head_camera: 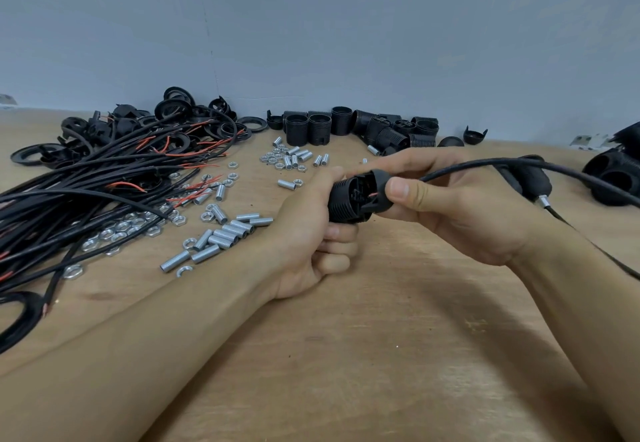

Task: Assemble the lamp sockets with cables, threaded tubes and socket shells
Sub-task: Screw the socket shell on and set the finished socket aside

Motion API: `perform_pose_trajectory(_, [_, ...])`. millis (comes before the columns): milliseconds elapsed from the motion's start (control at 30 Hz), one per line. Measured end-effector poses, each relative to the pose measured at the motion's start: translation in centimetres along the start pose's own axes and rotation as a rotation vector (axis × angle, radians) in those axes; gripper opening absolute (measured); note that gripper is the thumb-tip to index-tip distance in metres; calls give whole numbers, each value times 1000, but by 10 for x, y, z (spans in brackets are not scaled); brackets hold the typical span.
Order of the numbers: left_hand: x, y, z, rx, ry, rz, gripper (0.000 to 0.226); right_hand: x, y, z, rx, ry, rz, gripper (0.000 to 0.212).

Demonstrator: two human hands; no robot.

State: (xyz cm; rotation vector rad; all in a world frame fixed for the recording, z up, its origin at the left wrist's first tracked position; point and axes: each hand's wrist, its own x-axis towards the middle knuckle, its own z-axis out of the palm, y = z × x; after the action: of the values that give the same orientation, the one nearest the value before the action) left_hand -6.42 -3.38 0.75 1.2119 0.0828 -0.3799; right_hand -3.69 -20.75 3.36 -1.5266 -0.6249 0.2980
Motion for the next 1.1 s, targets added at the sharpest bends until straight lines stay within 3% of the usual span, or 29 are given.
perform_pose_trajectory(200, [-1, 3, -4, -17, -97, -38, 35, -1, -1, -1, -27, 5, 30, 49])
perform_pose_trajectory(333, [-5, 6, -6, -42, -220, 52, 30, 1, -2, -1, 105, 9, -33, 41])
perform_pose_trajectory(467, [-3, 4, -1, 9, -103, 138, 38, 1, 1, -2, 106, 42, -70, 27])
perform_pose_trajectory(767, [-4, 1, 0, 6, -22, 94, 38, 1, 2, -3, 144, 50, 53, 43])
perform_pose_trajectory(967, [-2, -2, 4, -18, 104, 130, 36, 6, 10, 9, 150, 153, 52, 20])
perform_pose_trajectory(1100, [-1, -2, 4, -38, 118, 101, 41, 7, 9, 8, 165, 187, 97, 32])
